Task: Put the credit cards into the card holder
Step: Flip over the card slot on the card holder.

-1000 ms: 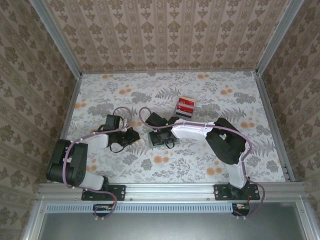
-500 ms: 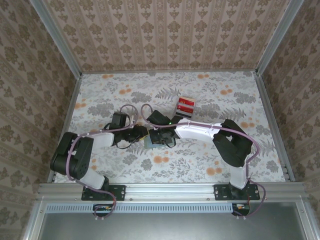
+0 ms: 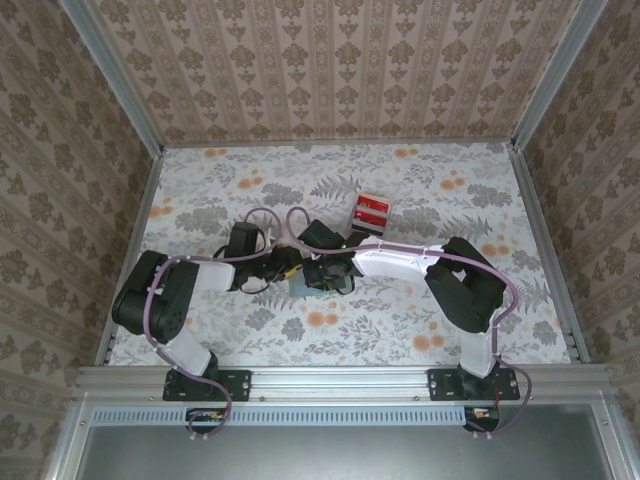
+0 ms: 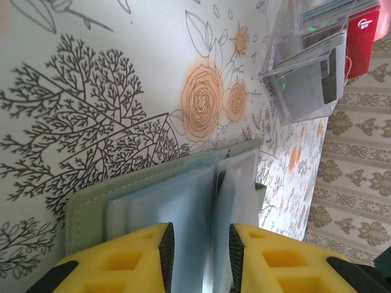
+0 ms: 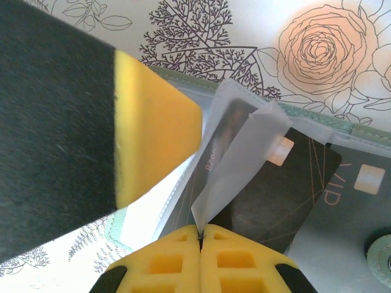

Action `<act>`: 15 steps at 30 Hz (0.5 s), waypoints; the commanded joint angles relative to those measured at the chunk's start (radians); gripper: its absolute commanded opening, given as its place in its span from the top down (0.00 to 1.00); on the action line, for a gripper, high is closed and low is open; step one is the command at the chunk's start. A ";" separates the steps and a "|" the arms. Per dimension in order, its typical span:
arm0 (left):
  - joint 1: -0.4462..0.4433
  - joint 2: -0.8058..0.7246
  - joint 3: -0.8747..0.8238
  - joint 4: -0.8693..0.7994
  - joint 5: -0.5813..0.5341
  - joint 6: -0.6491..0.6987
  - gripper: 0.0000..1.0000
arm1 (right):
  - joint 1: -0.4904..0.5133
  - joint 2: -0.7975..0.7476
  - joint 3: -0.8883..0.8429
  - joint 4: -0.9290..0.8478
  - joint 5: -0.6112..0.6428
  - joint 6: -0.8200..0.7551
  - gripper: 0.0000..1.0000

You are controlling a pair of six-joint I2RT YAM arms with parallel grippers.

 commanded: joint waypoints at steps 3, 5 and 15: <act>0.030 -0.075 -0.015 -0.012 -0.012 0.003 0.66 | -0.006 -0.027 -0.014 0.016 -0.026 0.020 1.00; 0.026 -0.076 -0.014 -0.010 -0.009 0.002 0.66 | -0.005 -0.025 -0.015 0.023 -0.032 0.021 1.00; -0.023 0.000 0.000 0.023 0.009 -0.010 0.65 | -0.005 -0.036 -0.031 0.046 -0.051 0.030 1.00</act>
